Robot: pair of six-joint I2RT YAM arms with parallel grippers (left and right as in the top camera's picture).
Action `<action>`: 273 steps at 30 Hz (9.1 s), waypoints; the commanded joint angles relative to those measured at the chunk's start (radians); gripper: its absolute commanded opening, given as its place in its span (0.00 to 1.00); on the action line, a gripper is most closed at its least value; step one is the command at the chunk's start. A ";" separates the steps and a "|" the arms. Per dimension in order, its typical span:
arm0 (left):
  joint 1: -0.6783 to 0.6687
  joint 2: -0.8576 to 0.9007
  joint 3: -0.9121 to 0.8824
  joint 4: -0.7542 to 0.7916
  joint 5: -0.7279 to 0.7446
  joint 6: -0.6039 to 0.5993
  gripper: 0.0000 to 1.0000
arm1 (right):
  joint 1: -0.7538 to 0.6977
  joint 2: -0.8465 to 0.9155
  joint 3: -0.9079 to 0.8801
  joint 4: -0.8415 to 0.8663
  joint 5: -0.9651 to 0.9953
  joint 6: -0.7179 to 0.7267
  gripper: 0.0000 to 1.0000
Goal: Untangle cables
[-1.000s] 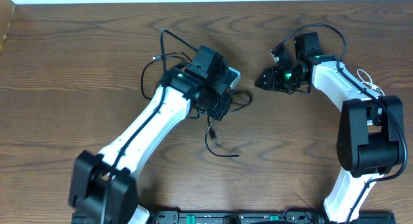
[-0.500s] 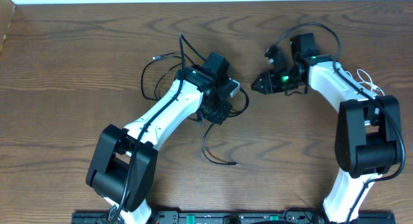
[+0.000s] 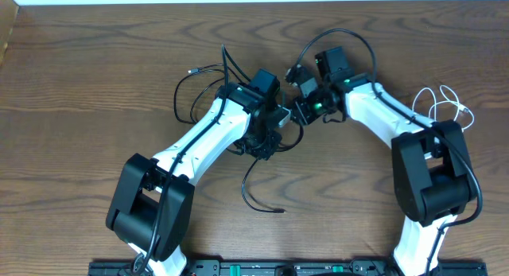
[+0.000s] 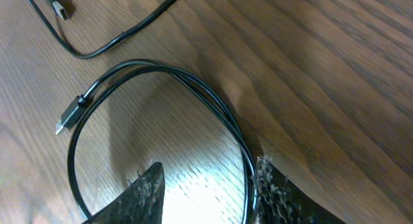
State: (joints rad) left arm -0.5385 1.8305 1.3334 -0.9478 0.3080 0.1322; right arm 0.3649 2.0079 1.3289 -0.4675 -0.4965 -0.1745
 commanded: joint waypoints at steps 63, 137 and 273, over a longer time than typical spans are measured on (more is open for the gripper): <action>0.086 0.160 0.005 0.358 -0.041 -0.224 0.46 | -0.071 -0.145 -0.277 0.293 -0.041 -0.051 0.01; 0.152 0.096 0.024 0.452 0.104 -0.273 0.07 | -0.155 -0.145 -0.277 0.422 -0.497 0.373 0.27; 0.156 0.096 0.024 0.449 0.045 -0.053 0.07 | -0.343 -0.347 -0.278 0.343 -0.327 0.945 0.01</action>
State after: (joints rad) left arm -0.3870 1.9503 1.3342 -0.4911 0.3676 0.0570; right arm 0.0654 1.6836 1.0496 -0.1116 -0.7681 0.7876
